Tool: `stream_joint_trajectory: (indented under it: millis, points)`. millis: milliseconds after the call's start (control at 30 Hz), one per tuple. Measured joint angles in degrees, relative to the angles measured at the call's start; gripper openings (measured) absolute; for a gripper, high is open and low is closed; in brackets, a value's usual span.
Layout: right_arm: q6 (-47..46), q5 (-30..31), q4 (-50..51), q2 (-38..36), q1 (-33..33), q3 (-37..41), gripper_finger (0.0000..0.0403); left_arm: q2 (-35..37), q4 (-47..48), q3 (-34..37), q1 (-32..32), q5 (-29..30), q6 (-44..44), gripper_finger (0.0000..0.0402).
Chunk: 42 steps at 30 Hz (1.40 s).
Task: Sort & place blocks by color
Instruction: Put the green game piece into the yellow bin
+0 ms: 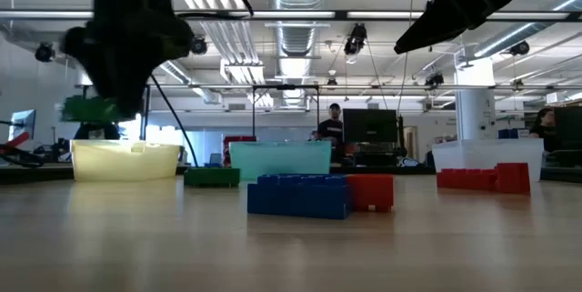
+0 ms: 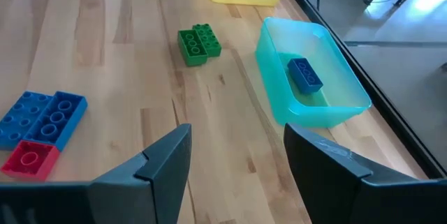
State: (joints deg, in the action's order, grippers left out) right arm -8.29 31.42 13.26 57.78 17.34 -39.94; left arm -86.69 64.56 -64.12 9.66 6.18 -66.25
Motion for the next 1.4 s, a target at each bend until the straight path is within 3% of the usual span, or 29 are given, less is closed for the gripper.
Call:
stream_joint_trajectory:
  millis: [300, 533, 700, 933, 1400]
  points:
    - [-0.2, 0.0, -0.1, 0.0, 0.0, 0.0, 0.0219, 6.4, 5.0, -2.2, -23.9, 7.7, 25.7, 0.0127]
    - [-0.9, 0.0, -0.1, 0.0, 0.0, 0.0, 0.0219, 7.9, 1.9, -2.1, -44.1, 9.9, 37.6, 0.0127]
    - [-1.1, 0.0, 0.0, 0.0, 0.0, 0.0, 0.0219, 5.8, -3.2, -2.0, -54.0, 9.1, 43.7, 0.0127]
    - [-1.1, -0.1, 0.2, 0.0, 0.0, 0.0, 0.0219, 0.1, -5.7, -1.9, -61.1, 7.2, 47.1, 0.0127]
    - [-0.7, -0.1, 0.2, 0.0, 0.0, 0.0, 0.0219, -10.5, -6.1, -1.8, -61.4, 8.1, 47.2, 0.0139]
